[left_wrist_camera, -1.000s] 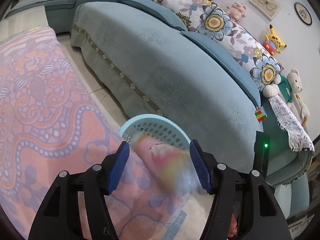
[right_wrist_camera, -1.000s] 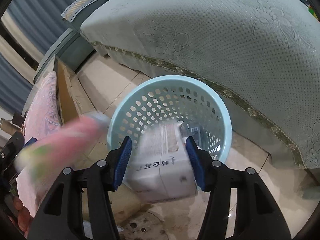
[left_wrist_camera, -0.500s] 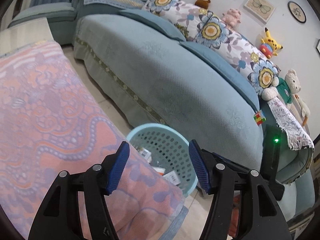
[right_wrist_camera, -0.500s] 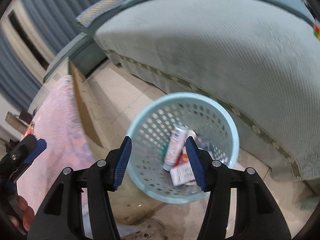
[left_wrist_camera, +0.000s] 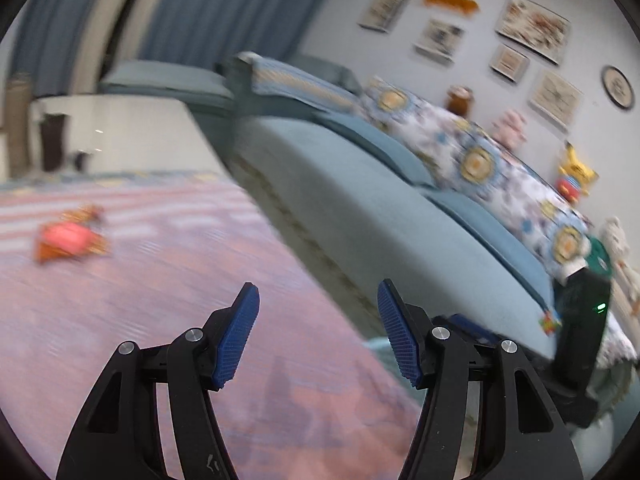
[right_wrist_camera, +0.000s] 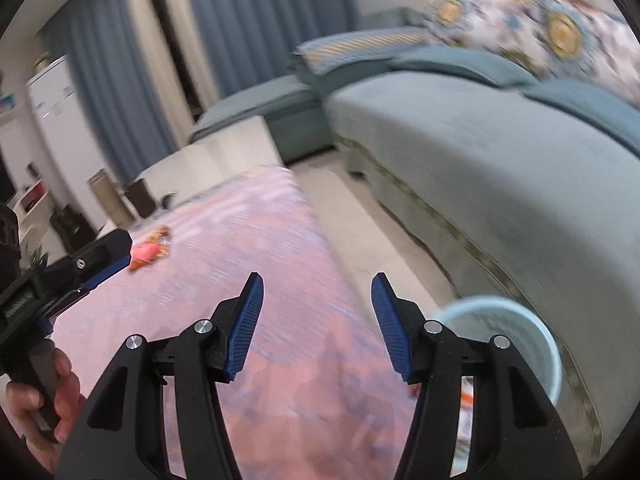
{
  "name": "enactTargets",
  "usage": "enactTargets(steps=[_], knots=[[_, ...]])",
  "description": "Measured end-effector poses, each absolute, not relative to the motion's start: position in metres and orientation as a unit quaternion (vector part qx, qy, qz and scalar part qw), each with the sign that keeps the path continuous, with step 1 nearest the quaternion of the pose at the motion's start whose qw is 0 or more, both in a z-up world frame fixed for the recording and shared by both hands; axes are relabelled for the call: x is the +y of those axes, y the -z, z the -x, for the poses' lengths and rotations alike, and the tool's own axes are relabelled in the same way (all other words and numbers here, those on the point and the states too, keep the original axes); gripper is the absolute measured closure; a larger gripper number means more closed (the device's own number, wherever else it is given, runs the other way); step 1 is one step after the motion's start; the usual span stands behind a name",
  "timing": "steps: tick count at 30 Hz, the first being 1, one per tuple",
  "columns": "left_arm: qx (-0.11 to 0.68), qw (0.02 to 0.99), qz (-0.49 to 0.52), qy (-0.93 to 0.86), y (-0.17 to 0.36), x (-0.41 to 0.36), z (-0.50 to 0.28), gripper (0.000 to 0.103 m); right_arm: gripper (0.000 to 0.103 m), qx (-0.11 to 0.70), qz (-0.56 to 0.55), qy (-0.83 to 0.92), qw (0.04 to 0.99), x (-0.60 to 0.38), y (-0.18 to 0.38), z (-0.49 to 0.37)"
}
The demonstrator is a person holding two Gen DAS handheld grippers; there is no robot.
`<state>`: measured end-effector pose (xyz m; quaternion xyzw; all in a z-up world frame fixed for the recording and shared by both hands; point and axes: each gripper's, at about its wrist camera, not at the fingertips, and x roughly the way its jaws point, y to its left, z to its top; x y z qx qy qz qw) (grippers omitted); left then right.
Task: Collect trash
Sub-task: 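Move both tools back to the table toward the snack bag and pink packet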
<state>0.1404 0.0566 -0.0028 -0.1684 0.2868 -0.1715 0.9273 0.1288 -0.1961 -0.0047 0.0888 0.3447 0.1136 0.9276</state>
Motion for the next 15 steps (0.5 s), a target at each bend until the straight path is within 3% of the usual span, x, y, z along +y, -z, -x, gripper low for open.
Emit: enactTargets(steps=[5,9,15], knots=[[0.268,0.945,0.172,0.076,0.011,0.141,-0.151,0.022,0.049,0.336,-0.068,-0.16,0.926,-0.121,0.0,-0.169],[0.276,0.949,0.154,0.004,0.025,0.184,-0.172,0.022,0.037,0.326,-0.06,-0.176,0.927,-0.069,0.014,-0.198],[0.32,0.944,0.079,-0.035,0.056,0.204,-0.22,0.021,0.037,0.319,-0.019,-0.187,0.929,-0.012,0.054,-0.228]])
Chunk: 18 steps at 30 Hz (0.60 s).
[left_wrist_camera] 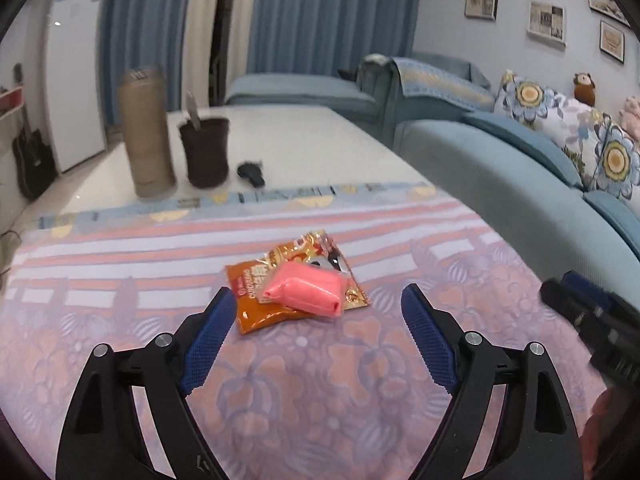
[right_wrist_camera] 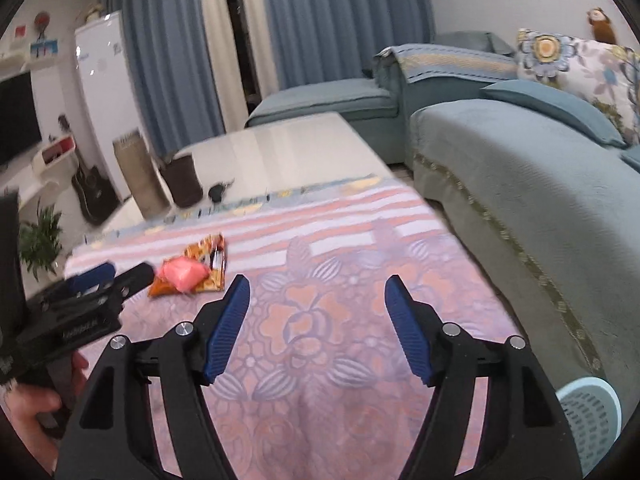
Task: Collect trash
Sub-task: 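Move both tools back to the table toward the snack bag and pink packet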
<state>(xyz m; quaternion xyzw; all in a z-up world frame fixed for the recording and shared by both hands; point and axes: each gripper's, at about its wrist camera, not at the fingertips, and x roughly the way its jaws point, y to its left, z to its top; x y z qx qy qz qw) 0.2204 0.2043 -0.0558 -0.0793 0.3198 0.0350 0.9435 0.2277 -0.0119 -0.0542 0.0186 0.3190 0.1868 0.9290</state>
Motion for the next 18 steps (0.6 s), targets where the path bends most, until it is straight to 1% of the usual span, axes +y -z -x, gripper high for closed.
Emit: enactTargets(steps=[3,7,9,10,11,14,18], knots=[[0.34,0.937,0.079,-0.028,0.065,0.208,-0.243,0.021,0.037,0.332,-0.006,-0.188,0.924,-0.004,0.072,-0.232],[0.373,0.926,0.053,-0.038,0.083,0.211,-0.263,0.021,0.036,0.308,0.0,-0.21,0.928,0.001,0.068,-0.222],[0.382,0.922,0.052,-0.035,0.09,0.213,-0.268,0.027,0.036,0.309,0.01,-0.216,0.926,0.005,0.069,-0.221],[0.39,0.919,0.052,-0.028,0.093,0.212,-0.272,0.038,0.036,0.31,0.012,-0.217,0.926,0.007,0.069,-0.22],[0.398,0.916,0.05,-0.025,0.096,0.211,-0.274,0.045,0.036,0.31,0.014,-0.22,0.925,0.007,0.069,-0.22],[0.396,0.917,0.042,-0.019,0.097,0.206,-0.273,0.051,0.036,0.312,0.021,-0.225,0.923,0.01,0.07,-0.219],[0.378,0.924,0.047,-0.021,0.086,0.211,-0.25,0.053,0.036,0.329,0.06,-0.246,0.91,0.025,0.074,-0.215]])
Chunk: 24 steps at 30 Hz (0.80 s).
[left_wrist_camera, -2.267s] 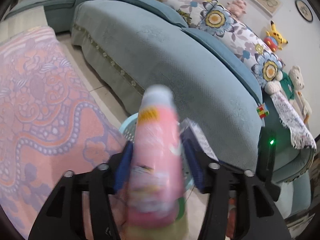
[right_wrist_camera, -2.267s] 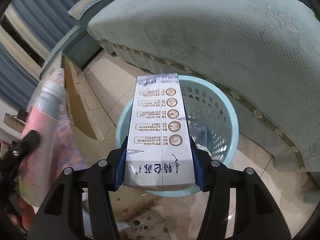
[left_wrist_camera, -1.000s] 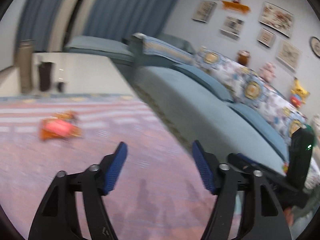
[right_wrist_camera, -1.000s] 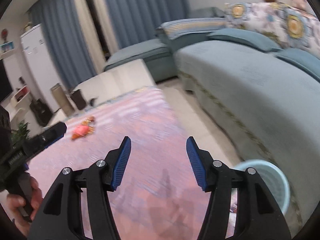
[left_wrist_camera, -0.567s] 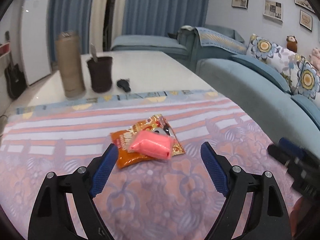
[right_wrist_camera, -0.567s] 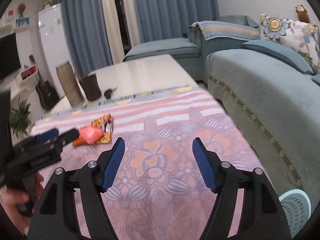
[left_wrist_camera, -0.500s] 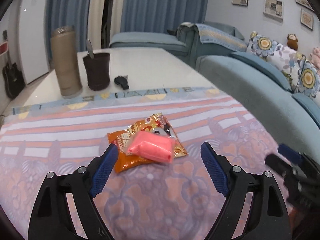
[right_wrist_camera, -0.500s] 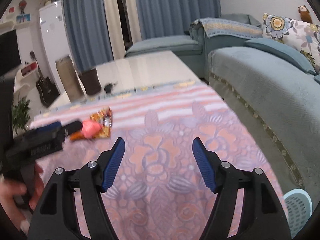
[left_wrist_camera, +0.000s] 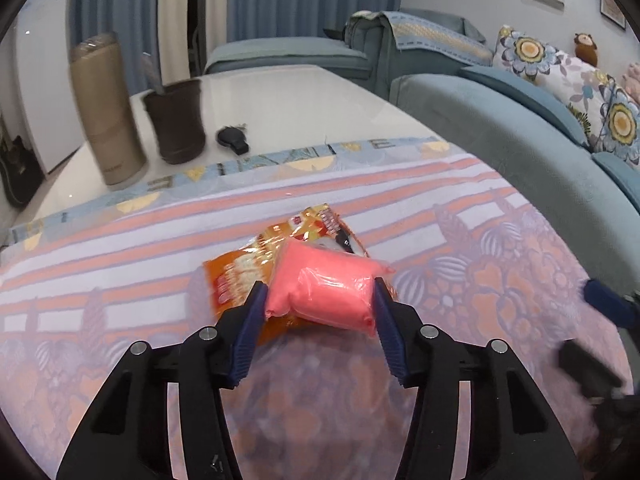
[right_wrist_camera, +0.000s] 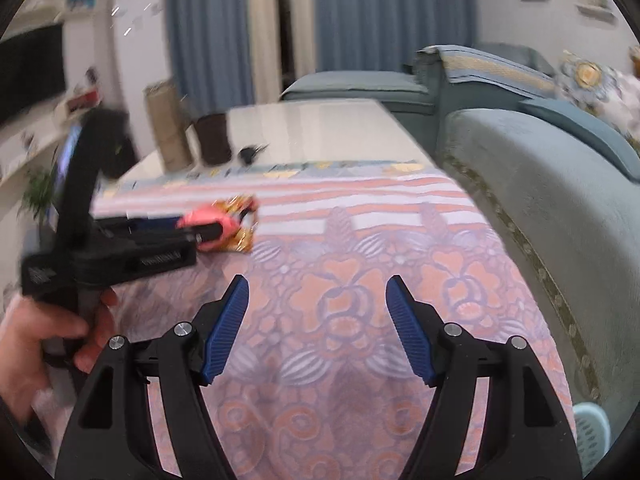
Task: Collect trash
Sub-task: 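Move both tools back to the table toward the snack bag and pink packet, then grasp the pink packet with the left tool while the right tool grasps the orange snack bag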
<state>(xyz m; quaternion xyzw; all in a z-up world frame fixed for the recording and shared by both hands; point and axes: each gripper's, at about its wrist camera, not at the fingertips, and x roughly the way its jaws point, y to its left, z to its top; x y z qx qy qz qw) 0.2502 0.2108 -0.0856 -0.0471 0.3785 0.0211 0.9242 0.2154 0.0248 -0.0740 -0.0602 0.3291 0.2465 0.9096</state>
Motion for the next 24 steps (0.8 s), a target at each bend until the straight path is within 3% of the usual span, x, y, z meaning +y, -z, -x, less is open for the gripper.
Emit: enactTargets(steps=[5,7,11,24], knots=[[0.326,0.939,0.09,-0.06,0.058,0.246,-0.185,0.053,0.035,0.391,0.061,-0.29,0.871,0.059,0.07,-0.229],[0.304,0.941,0.117,-0.092,0.054,0.268,-0.161,0.053,0.024,0.4,0.052,-0.309,0.861,0.079,0.066,-0.237],[0.261,0.945,0.165,-0.103,0.065,0.295,-0.14,0.053,0.024,0.413,0.071,-0.31,0.853,0.135,0.078,-0.262],[0.249,0.935,0.228,-0.111,0.068,0.317,-0.131,0.052,0.008,0.468,0.121,-0.26,0.836,0.209,0.117,-0.295]])
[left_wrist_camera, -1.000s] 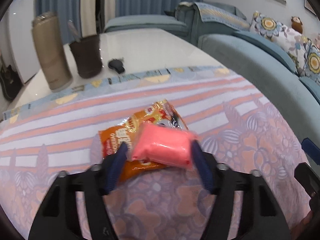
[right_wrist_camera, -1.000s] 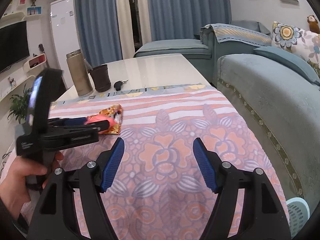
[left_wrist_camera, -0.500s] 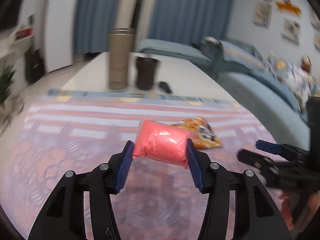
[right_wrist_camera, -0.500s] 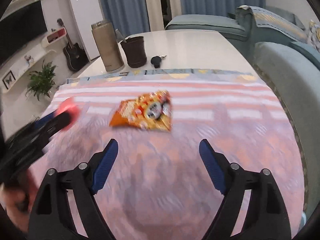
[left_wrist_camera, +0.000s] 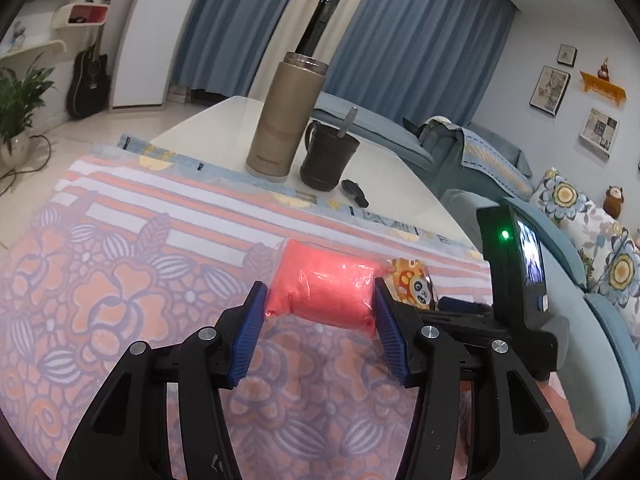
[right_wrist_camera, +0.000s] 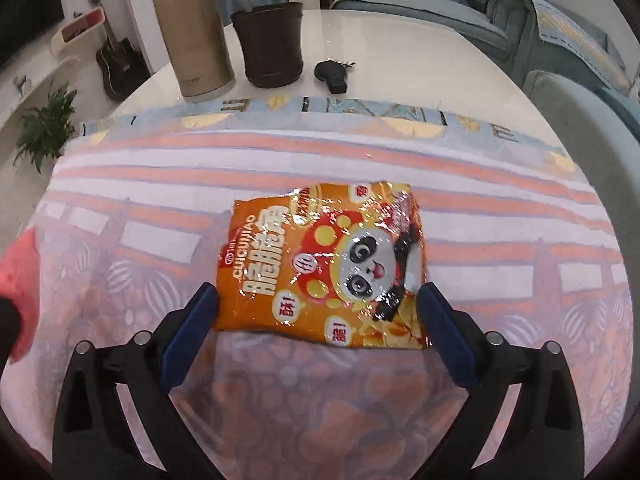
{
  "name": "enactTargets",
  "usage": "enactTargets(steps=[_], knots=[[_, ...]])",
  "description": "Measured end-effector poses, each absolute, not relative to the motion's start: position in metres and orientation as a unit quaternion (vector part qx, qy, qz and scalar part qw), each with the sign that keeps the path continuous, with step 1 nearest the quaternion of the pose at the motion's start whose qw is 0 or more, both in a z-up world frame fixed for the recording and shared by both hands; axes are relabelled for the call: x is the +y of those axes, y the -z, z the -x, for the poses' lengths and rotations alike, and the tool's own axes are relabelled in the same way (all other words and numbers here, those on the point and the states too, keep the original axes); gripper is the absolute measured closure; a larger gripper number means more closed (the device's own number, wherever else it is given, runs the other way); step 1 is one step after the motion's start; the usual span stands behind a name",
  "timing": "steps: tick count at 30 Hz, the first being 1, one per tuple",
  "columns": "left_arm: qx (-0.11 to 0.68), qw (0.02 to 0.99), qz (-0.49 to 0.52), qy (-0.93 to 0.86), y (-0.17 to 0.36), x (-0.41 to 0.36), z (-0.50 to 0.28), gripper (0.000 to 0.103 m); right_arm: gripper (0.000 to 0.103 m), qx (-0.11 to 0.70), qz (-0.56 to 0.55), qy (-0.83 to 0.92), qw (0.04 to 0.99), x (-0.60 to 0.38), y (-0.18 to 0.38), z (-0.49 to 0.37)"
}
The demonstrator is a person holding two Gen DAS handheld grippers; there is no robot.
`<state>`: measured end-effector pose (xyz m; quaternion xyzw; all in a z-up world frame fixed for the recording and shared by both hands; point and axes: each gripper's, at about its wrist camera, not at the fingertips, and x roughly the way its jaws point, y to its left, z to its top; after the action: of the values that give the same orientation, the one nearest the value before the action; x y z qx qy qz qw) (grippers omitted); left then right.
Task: Collect trash
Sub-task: 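Grasp the pink packet with the left tool while the right tool grasps the orange snack bag, then carry the pink packet and snack bag to the basket and release both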
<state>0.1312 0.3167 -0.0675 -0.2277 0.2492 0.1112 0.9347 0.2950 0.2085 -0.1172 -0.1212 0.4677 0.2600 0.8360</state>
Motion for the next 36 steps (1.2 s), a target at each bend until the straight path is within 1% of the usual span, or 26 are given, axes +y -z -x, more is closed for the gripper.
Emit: enactTargets(steps=[3,5,6,7,9,10,13,14,15,18,19,20,26,31,36], knots=[[0.247,0.936,0.227,-0.11,0.067,0.316,-0.131,0.052,0.01,0.466,0.12,-0.258,0.838,0.207,0.118,-0.296],[0.247,0.935,0.231,-0.107,0.068,0.317,-0.131,0.052,0.015,0.464,0.116,-0.258,0.84,0.206,0.117,-0.296],[0.246,0.935,0.233,-0.105,0.068,0.317,-0.13,0.052,0.02,0.461,0.11,-0.26,0.841,0.204,0.116,-0.296],[0.246,0.935,0.232,-0.104,0.068,0.316,-0.13,0.052,0.033,0.459,0.101,-0.267,0.841,0.202,0.115,-0.296],[0.246,0.936,0.23,-0.103,0.068,0.317,-0.131,0.052,0.04,0.452,0.101,-0.28,0.841,0.202,0.112,-0.293],[0.246,0.936,0.229,-0.102,0.068,0.317,-0.132,0.052,0.046,0.449,0.103,-0.282,0.842,0.203,0.112,-0.291],[0.249,0.936,0.227,-0.101,0.069,0.316,-0.133,0.052,0.053,0.446,0.091,-0.287,0.843,0.199,0.11,-0.29],[0.249,0.936,0.227,-0.101,0.069,0.316,-0.133,0.052,0.058,0.447,0.084,-0.288,0.843,0.197,0.11,-0.291],[0.25,0.936,0.227,-0.1,0.069,0.316,-0.133,0.052,0.066,0.446,0.075,-0.288,0.844,0.194,0.109,-0.292],[0.249,0.936,0.228,-0.1,0.069,0.316,-0.134,0.052,0.072,0.436,0.055,-0.296,0.848,0.187,0.104,-0.29],[0.249,0.936,0.228,-0.099,0.07,0.316,-0.134,0.052,0.087,0.431,0.055,-0.298,0.85,0.186,0.103,-0.288],[0.25,0.936,0.229,-0.097,0.07,0.315,-0.134,0.052,0.092,0.428,0.057,-0.302,0.85,0.186,0.102,-0.286],[0.238,0.944,0.218,-0.07,0.065,0.301,-0.131,0.052,0.092,0.405,0.039,-0.309,0.859,0.16,0.088,-0.266],[0.24,0.954,0.177,-0.027,0.06,0.27,-0.135,0.052,0.092,0.38,0.02,-0.303,0.874,0.093,0.062,-0.233],[0.237,0.954,0.18,0.039,0.038,0.219,-0.125,0.052,0.092,0.383,0.006,-0.281,0.88,0.017,0.044,-0.195]])
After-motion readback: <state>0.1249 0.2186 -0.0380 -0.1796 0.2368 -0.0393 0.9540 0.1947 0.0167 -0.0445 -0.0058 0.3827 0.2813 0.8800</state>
